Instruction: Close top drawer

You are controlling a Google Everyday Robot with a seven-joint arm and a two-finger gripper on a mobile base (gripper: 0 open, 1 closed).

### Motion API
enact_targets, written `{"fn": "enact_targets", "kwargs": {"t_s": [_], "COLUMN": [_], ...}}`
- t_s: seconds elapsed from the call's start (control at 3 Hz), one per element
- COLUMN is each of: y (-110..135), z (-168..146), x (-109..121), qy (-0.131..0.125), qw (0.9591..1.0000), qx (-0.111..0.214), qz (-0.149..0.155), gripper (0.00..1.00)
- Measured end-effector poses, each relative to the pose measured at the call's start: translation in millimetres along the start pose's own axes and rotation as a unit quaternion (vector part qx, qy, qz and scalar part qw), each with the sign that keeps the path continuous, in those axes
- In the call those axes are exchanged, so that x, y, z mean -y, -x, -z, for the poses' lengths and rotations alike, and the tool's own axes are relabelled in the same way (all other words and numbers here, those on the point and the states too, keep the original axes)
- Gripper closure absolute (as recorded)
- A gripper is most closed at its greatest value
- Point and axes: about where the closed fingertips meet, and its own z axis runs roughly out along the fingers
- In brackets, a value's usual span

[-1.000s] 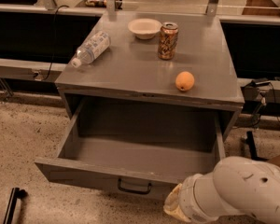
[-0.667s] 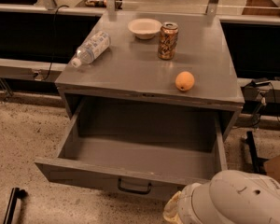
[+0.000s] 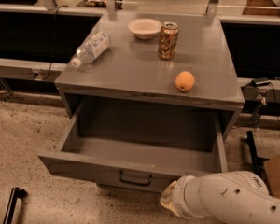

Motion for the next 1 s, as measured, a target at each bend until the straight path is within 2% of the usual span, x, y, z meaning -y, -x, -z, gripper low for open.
{"fn": "enact_targets", "kwargs": {"t_s": [0.33, 0.67, 1.0], "y": [0, 2, 4], "z": [0, -1, -4], "x": [0, 35, 83], "qy": [0.0, -0.025, -0.057], "qw": [1.0, 0.9996, 0.9983], "qx": [0.0, -0.004, -0.002], "qz": [0.0, 0.007, 0.01], "gripper": [1.0, 1.0, 1.0]}}
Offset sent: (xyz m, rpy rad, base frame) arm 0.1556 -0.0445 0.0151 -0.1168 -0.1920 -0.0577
